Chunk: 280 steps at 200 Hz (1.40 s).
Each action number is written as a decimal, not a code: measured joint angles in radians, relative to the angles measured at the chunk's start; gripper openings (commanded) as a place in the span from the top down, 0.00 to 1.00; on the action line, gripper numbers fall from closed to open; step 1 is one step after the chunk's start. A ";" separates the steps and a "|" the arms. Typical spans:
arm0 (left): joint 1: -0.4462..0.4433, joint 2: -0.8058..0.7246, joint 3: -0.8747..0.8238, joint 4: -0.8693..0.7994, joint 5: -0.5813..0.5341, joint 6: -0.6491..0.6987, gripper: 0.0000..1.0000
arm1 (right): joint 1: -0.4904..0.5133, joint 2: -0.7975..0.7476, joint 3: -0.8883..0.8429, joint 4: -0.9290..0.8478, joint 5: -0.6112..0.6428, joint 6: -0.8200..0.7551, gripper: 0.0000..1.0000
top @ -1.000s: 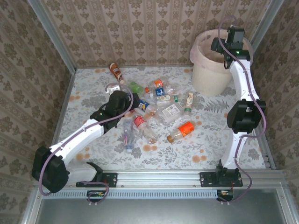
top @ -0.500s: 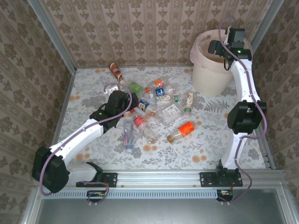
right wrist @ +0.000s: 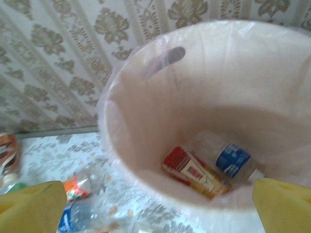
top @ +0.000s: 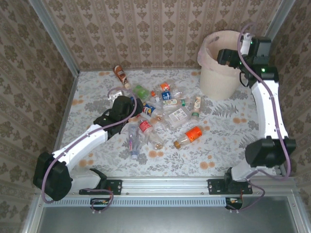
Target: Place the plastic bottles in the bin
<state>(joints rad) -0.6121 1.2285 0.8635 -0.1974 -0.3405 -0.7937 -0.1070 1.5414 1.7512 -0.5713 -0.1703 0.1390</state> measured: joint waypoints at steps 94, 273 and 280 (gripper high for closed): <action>0.026 -0.003 -0.039 0.010 0.003 -0.034 0.00 | 0.019 -0.279 -0.609 0.354 -0.206 0.306 0.00; 0.077 -0.020 -0.126 0.119 0.042 -0.100 0.00 | 0.348 0.146 -0.622 0.263 0.262 0.370 0.00; 0.079 -0.024 -0.130 0.121 0.042 -0.103 0.00 | 0.348 0.165 -0.609 0.259 0.273 0.370 0.01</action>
<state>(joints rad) -0.5331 1.2049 0.7338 -0.0761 -0.2981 -0.8963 0.2409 1.7065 1.1423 -0.3126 0.1028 0.5087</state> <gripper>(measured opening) 0.999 0.995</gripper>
